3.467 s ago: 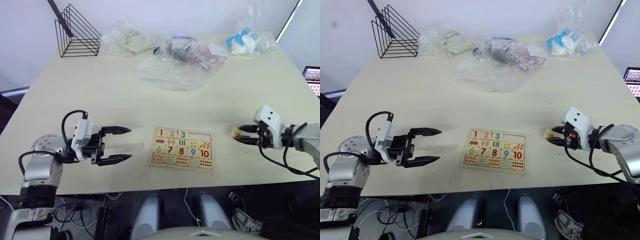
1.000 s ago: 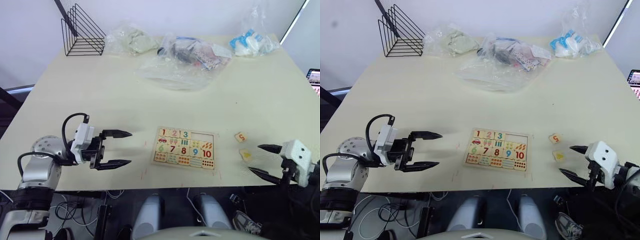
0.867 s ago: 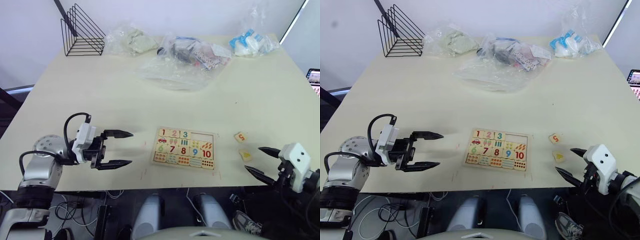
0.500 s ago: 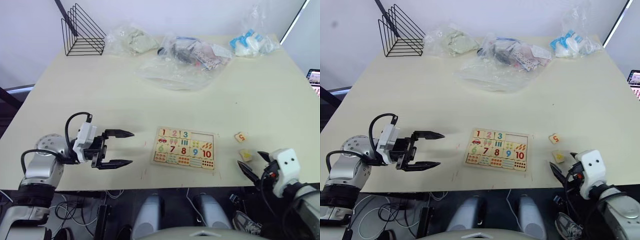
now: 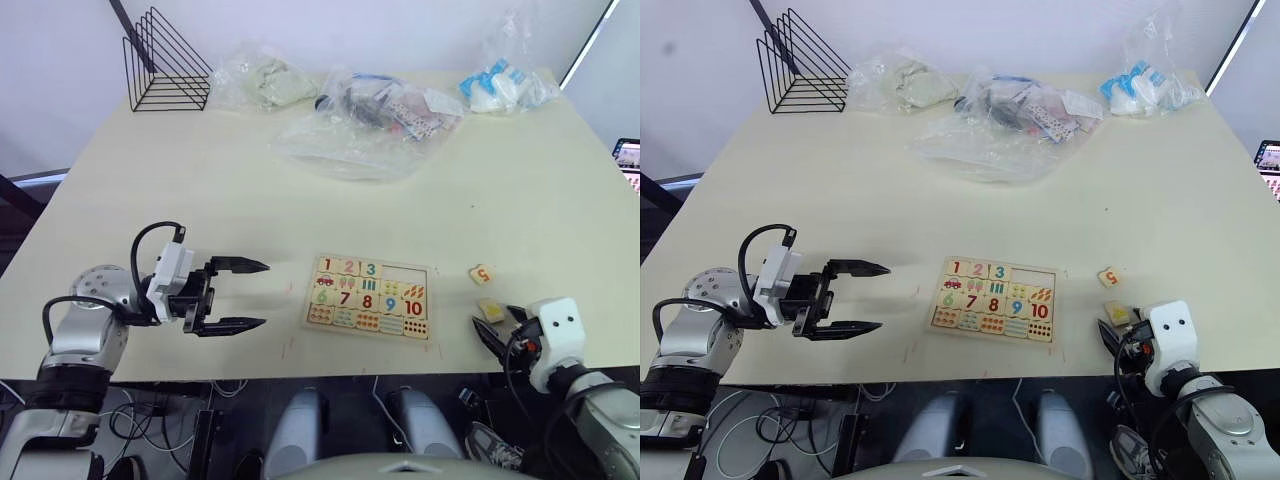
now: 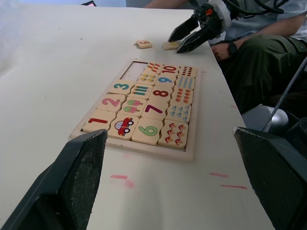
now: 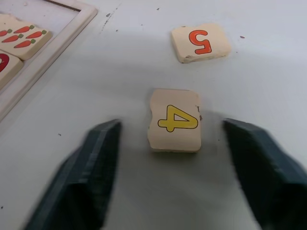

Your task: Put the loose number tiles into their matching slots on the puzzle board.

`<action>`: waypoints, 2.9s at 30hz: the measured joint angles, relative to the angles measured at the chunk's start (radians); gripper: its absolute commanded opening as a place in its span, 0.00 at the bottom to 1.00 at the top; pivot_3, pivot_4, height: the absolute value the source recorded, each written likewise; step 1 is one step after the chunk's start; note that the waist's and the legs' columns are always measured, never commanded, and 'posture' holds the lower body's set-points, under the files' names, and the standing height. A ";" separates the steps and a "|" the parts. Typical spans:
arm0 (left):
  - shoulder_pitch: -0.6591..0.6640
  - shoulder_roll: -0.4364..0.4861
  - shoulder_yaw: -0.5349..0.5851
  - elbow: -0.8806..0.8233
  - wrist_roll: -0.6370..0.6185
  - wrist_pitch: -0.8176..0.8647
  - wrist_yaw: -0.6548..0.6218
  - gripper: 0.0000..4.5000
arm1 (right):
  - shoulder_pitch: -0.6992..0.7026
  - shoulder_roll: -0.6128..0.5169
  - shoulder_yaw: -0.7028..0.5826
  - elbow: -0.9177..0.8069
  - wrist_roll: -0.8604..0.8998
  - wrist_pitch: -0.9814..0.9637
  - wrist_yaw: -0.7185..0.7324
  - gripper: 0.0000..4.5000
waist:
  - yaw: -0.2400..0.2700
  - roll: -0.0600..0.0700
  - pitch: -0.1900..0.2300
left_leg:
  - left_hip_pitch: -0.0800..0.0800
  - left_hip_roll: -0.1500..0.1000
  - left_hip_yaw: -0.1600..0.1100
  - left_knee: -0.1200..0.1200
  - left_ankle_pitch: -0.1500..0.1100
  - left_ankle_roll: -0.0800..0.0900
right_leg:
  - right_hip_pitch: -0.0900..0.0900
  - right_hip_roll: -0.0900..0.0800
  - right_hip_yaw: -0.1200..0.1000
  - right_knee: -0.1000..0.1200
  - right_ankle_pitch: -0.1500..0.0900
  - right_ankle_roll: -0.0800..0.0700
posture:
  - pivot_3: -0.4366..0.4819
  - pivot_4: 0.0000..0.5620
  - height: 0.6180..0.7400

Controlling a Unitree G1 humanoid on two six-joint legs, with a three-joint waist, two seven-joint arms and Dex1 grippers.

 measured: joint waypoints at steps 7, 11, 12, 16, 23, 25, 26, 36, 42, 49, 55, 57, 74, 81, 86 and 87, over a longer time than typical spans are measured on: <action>-0.003 0.000 0.000 0.000 0.000 0.000 0.000 1.00 | 0.015 0.004 0.008 0.015 -0.009 -0.049 0.001 0.19 | 0.001 -0.002 -0.001 | 0.000 0.000 0.000 0.000 0.000 0.000 | 0.000 0.000 0.000 0.000 0.000 0.000 | 0.48 0.27 1.00; -0.004 0.000 0.000 0.000 0.000 0.000 0.000 1.00 | 0.010 -0.011 0.008 0.018 -0.009 -0.049 0.008 0.19 | 0.001 -0.002 -0.001 | 0.000 0.000 0.000 0.000 0.000 0.000 | 0.000 0.000 0.000 0.000 0.000 0.000 | 0.48 0.27 1.00; -0.004 -0.001 -0.001 0.001 0.000 0.000 0.000 1.00 | 0.002 -0.041 0.004 0.022 -0.009 -0.046 0.023 0.19 | 0.001 -0.002 -0.001 | 0.000 0.000 0.000 0.000 0.000 0.000 | 0.000 0.000 0.000 0.000 0.000 0.000 | 0.48 0.27 1.00; -0.005 -0.001 -0.001 0.002 0.000 0.000 0.000 1.00 | -0.030 -0.123 -0.015 0.026 0.009 -0.030 0.083 0.19 | 0.000 -0.001 -0.001 | 0.000 0.000 0.000 0.000 0.000 0.000 | 0.000 0.000 0.000 0.000 0.000 0.000 | 0.48 0.27 1.00; -0.014 -0.002 -0.001 0.012 0.000 -0.003 0.000 1.00 | -0.154 -0.315 -0.028 0.000 0.109 0.040 0.251 0.19 | -0.001 -0.002 -0.001 | 0.000 0.000 0.000 0.000 0.000 0.000 | 0.000 0.001 -0.001 0.000 0.000 0.000 | 0.48 0.27 1.00; -0.015 -0.002 -0.001 0.013 0.000 -0.004 0.000 1.00 | -0.194 -0.343 -0.024 -0.003 0.137 0.063 0.283 0.19 | 0.000 -0.002 -0.001 | 0.000 0.000 0.000 0.000 0.000 0.000 | 0.000 0.001 -0.001 0.000 0.000 0.000 | 0.48 0.27 1.00; -0.016 -0.003 -0.001 0.015 0.000 -0.004 0.000 1.00 | -0.203 -0.351 -0.021 -0.002 0.140 0.070 0.287 0.19 | 0.000 -0.001 -0.001 | 0.000 0.000 0.000 0.000 0.000 0.000 | 0.000 0.001 -0.001 0.000 0.000 0.000 | 0.48 0.27 1.00; -0.004 -0.027 0.020 0.009 0.004 -0.001 -0.001 1.00 | -0.766 -0.491 0.279 0.126 0.174 0.280 0.414 0.19 | -0.017 -0.001 0.000 | -0.002 0.001 -0.001 0.000 0.000 0.000 | -0.001 0.001 -0.002 -0.001 0.000 0.000 | 0.48 0.27 1.00; 0.004 -0.029 0.040 0.002 0.012 0.001 -0.001 1.00 | -1.021 -0.485 0.474 0.207 0.146 0.401 0.450 0.19 | -0.020 -0.001 0.000 | -0.004 0.001 -0.002 0.000 0.000 0.000 | -0.003 0.000 0.000 0.000 0.000 0.000 | 0.48 0.27 1.00; 0.015 -0.030 0.045 0.000 0.020 0.002 -0.001 1.00 | -1.155 -0.448 0.606 0.276 0.108 0.493 0.459 0.19 | -0.023 -0.001 0.000 | -0.004 0.001 -0.002 0.000 0.000 0.000 | -0.004 0.000 0.000 0.000 0.000 0.000 | 0.48 0.27 1.00; 0.014 -0.037 0.047 0.001 0.022 0.002 -0.001 1.00 | -1.238 -0.401 0.692 0.319 0.073 0.549 0.460 0.19 | -0.024 -0.001 0.000 | -0.004 0.001 -0.002 0.000 0.000 0.000 | -0.004 0.000 0.000 0.000 0.000 0.000 | 0.48 0.27 1.00; 0.014 -0.039 0.047 0.001 0.023 0.001 -0.001 1.00 | -1.252 -0.398 0.709 0.321 0.066 0.556 0.462 0.19 | -0.024 -0.001 0.000 | -0.004 0.001 -0.003 0.000 0.000 0.000 | -0.004 0.000 0.000 0.000 0.000 0.000 | 0.48 0.27 1.00; 0.014 -0.051 0.050 0.010 0.040 -0.011 -0.001 1.00 | -1.310 -0.322 0.815 0.366 0.005 0.596 0.473 0.19 | -0.025 -0.001 0.000 | -0.004 0.000 -0.003 0.000 0.000 0.000 | -0.005 0.000 0.000 0.000 0.000 0.000 | 0.48 0.27 1.00; 0.015 -0.057 0.057 0.010 0.042 -0.011 -0.001 1.00 | -1.314 -0.300 0.837 0.392 -0.023 0.577 0.479 0.19 | -0.025 -0.001 0.000 | -0.004 0.000 -0.003 0.000 0.000 0.000 | -0.005 0.000 0.000 0.000 0.000 0.000 | 0.48 0.27 1.00; 0.017 -0.059 0.070 0.010 0.043 -0.011 -0.001 1.00 | -1.314 -0.291 0.840 0.396 -0.039 0.568 0.482 0.19 | -0.025 -0.001 0.000 | -0.004 0.000 -0.003 0.000 0.000 0.000 | -0.005 0.000 0.000 0.000 0.000 0.000 | 0.48 0.27 1.00; 0.018 -0.060 0.076 0.010 0.043 -0.011 -0.001 1.00 | -1.314 -0.291 0.840 0.397 -0.042 0.566 0.485 0.19 | -0.025 -0.001 0.000 | -0.004 0.000 -0.003 0.000 0.000 0.000 | -0.005 0.000 0.000 0.000 0.000 0.000 | 0.48 0.27 1.00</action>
